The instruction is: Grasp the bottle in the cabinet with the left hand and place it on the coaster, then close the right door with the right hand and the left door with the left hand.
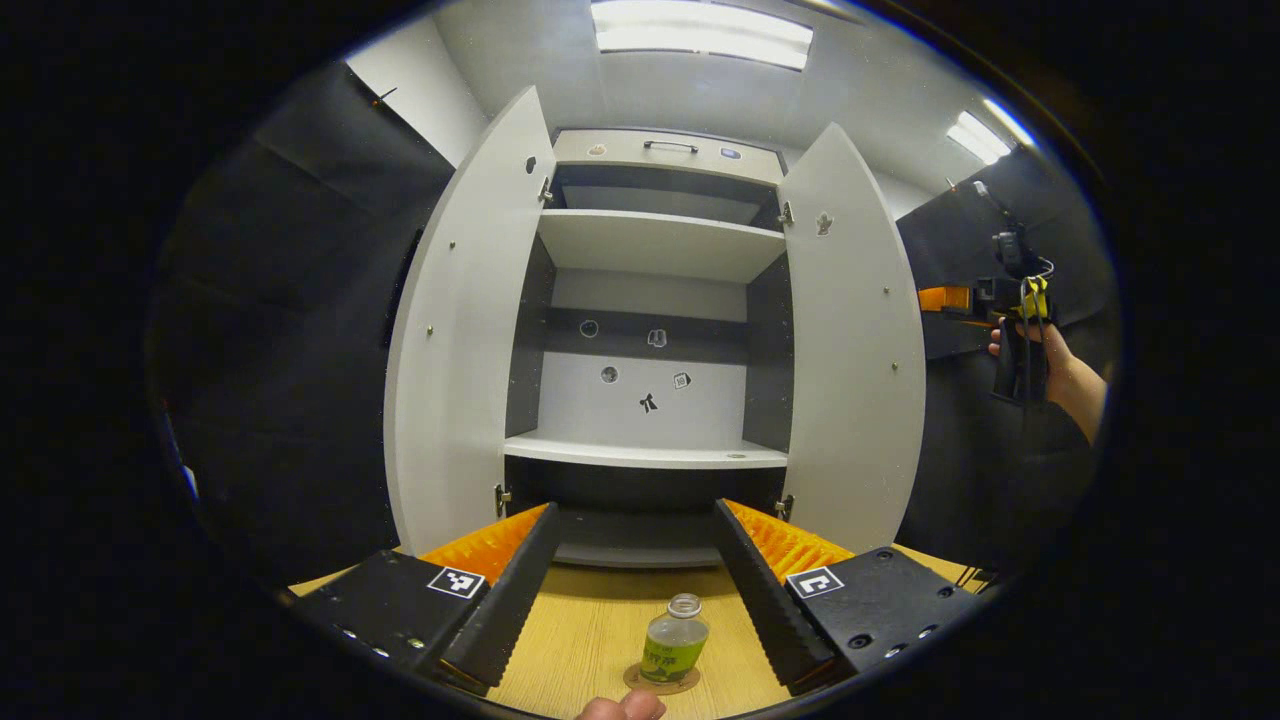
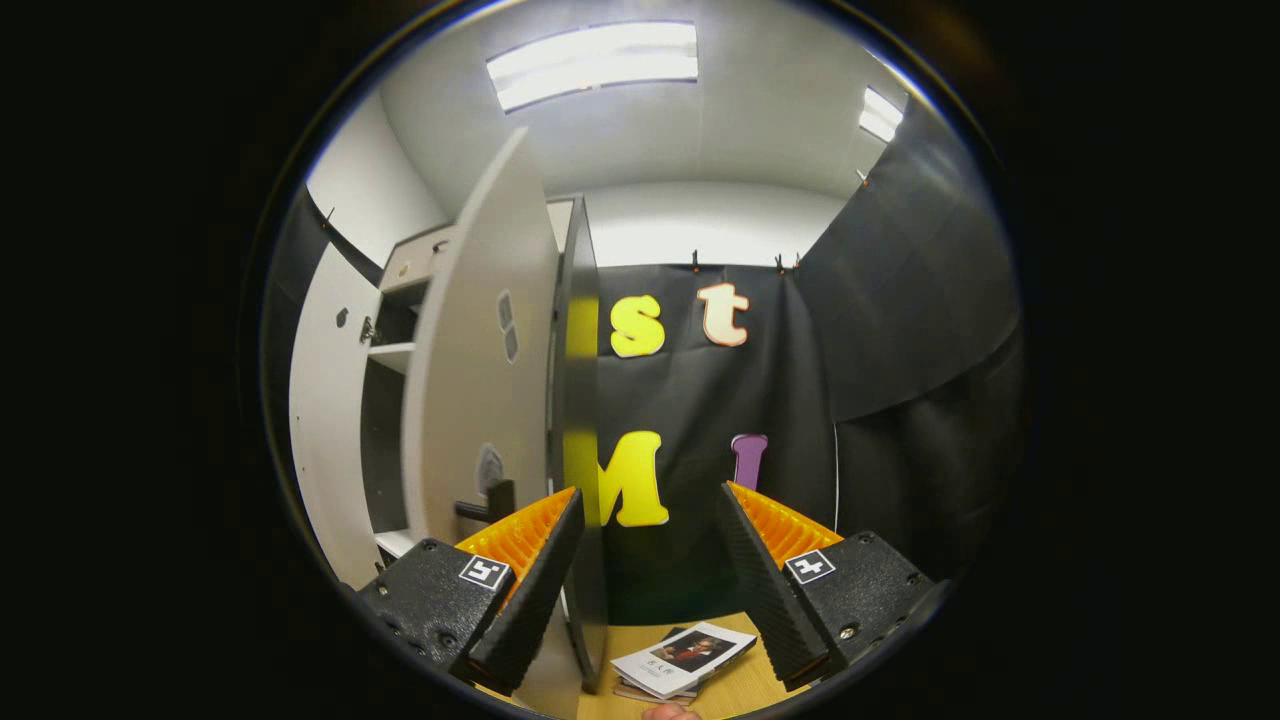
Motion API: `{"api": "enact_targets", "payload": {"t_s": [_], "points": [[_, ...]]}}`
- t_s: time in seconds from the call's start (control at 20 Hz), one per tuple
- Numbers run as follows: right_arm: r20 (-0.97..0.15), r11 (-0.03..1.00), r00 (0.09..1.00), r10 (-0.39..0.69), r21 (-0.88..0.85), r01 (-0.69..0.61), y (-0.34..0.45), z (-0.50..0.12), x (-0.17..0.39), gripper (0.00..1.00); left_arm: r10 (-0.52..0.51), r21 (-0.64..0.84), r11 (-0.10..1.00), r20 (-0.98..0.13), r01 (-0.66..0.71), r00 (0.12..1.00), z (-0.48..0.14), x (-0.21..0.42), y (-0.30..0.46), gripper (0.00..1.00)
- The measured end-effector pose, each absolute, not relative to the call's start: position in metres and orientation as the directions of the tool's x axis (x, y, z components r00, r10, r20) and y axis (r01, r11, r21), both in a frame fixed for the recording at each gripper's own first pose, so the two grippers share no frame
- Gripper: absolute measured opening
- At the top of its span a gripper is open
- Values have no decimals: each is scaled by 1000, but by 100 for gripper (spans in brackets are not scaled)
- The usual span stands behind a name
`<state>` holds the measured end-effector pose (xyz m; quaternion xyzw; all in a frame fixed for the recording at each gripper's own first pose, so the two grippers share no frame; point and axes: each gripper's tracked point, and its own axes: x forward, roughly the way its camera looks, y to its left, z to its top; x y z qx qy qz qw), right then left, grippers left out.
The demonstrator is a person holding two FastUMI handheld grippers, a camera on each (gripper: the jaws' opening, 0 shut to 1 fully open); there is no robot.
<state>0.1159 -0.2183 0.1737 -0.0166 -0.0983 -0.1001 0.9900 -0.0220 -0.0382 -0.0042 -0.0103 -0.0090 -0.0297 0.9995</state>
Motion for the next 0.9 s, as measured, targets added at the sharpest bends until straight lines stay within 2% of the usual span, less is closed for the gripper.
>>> {"api": "enact_targets", "payload": {"t_s": [0.1, 0.4, 0.45, 0.5, 0.9], "points": [[196, 986, 967, -164, -9, 169, -208, 173, 121, 82, -57, -17, 998, 23, 57, 998, -4, -21, -37, 93], [216, 980, 962, -169, -70, 188, -196, 173, 122, 81, -72, -41, 997, 4, 73, 997, -13, -21, -41, 93], [218, 981, 964, -155, -82, 177, -189, 175, 121, 81, -74, -41, 996, 4, 75, 997, -14, -21, -42, 97], [212, 982, 966, -145, -86, 167, -184, 174, 121, 81, -71, -40, 997, 4, 71, 997, -15, -21, -41, 93], [207, 995, 976, -60, -62, 74, -130, 166, 133, 81, -30, -53, 998, -10, 29, 999, -21, -24, -27, 94]]}}
